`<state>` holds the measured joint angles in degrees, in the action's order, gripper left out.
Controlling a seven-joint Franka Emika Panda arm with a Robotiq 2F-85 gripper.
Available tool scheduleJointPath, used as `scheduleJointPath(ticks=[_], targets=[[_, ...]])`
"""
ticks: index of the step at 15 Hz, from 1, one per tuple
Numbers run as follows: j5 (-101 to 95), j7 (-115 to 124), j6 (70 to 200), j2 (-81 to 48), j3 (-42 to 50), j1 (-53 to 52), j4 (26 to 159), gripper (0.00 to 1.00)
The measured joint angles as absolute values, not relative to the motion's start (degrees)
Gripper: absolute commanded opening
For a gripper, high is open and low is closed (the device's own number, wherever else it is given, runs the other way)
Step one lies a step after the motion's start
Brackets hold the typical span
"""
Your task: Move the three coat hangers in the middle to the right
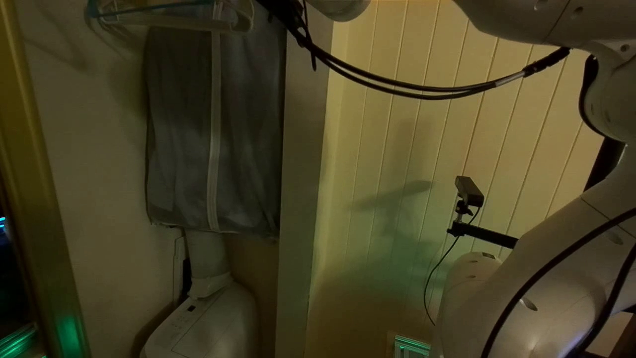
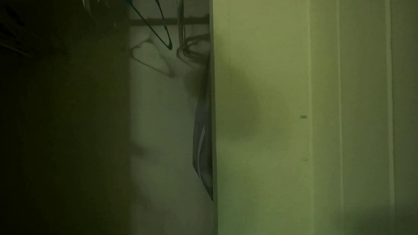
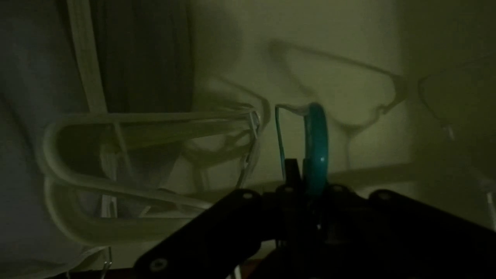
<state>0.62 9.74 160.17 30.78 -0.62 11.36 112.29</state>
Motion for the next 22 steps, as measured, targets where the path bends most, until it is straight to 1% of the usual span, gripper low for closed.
scheduleJointPath(ticks=[5,6,7,8,13,15,16,17,18,22], targets=[[-0.19,15.76,160.35,27.93,-2.16,17.18,109.08,0.04],[-0.52,16.67,160.35,27.33,-2.4,17.96,108.5,0.32],[-0.86,17.35,160.35,26.82,-2.63,18.56,107.97,0.33],[-1.27,17.82,160.35,26.37,-2.81,18.94,107.56,0.39],[-3.0,20.27,160.53,25.8,-3.21,19.62,106.31,0.75],[-3.01,21.42,162.9,25.89,-3.55,19.54,105.4,0.88],[-2.95,21.96,164.6,25.99,-3.73,19.29,104.88,0.95],[-2.69,22.23,166.33,26.1,-3.89,18.84,104.41,0.99],[-2.49,22.25,167.79,26.31,-3.97,18.12,104.07,1.0],[-2.1,21.41,169.03,28.5,-4.25,14.04,103.97,1.0]])
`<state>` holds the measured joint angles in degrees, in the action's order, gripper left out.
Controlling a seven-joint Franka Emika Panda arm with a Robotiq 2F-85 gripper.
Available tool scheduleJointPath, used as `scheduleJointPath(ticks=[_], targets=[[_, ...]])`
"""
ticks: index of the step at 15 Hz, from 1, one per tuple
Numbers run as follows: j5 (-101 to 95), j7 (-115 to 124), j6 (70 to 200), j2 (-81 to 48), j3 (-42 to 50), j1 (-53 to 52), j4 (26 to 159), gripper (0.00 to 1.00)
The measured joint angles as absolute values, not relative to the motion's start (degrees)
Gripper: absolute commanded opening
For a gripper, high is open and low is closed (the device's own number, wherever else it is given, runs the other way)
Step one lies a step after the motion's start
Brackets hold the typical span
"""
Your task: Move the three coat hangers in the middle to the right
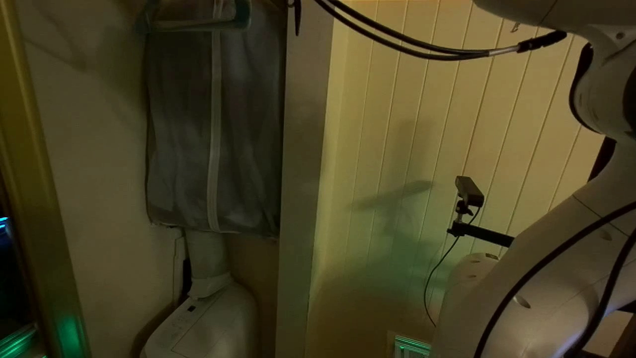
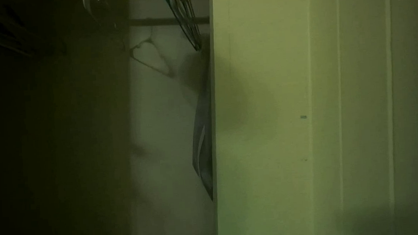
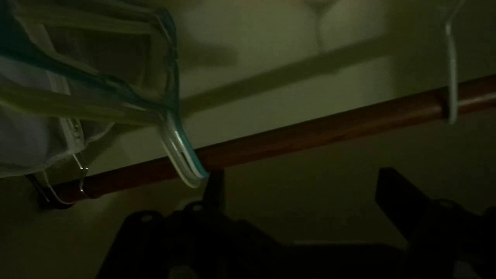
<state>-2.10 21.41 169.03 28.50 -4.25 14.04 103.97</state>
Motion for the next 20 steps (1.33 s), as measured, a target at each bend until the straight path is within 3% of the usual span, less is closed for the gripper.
scheduleJointPath(ticks=[5,16,20], targets=[[-3.23,15.58,160.76,33.67,-4.23,12.0,104.54,1.0],[-2.91,-5.0,114.42,48.37,3.48,-0.73,104.88,1.0],[-0.64,-9.21,103.09,50.43,8.35,-3.68,108.13,1.0]])
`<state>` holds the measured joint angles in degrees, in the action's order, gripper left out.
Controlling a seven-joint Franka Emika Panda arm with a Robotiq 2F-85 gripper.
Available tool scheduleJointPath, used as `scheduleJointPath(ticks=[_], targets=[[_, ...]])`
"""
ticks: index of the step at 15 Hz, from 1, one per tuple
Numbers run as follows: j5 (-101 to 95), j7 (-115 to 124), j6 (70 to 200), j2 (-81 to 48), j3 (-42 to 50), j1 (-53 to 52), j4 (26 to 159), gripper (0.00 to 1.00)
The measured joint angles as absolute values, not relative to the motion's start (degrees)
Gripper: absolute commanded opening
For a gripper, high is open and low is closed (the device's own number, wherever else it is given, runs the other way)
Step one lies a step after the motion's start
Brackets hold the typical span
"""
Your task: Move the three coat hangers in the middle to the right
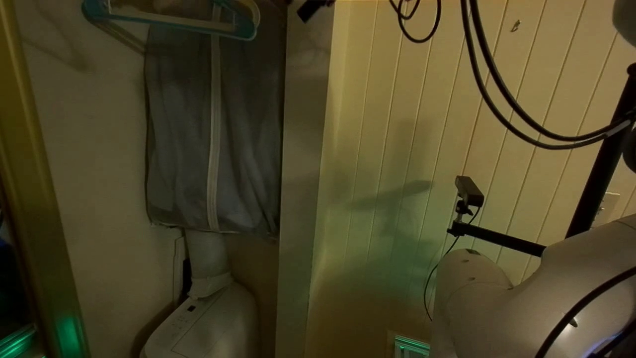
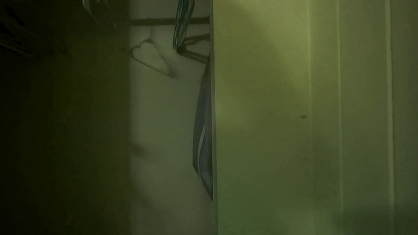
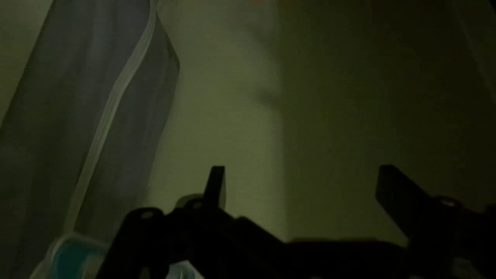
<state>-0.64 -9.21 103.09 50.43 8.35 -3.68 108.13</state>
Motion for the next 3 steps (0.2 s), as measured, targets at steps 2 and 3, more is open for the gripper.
scheduleJointPath(ticks=[2,3], targets=[[-0.76,-9.21,100.4,50.02,11.05,-3.1,110.95,1.0],[-0.74,-9.62,100.57,49.69,11.71,-2.64,111.92,1.0]])
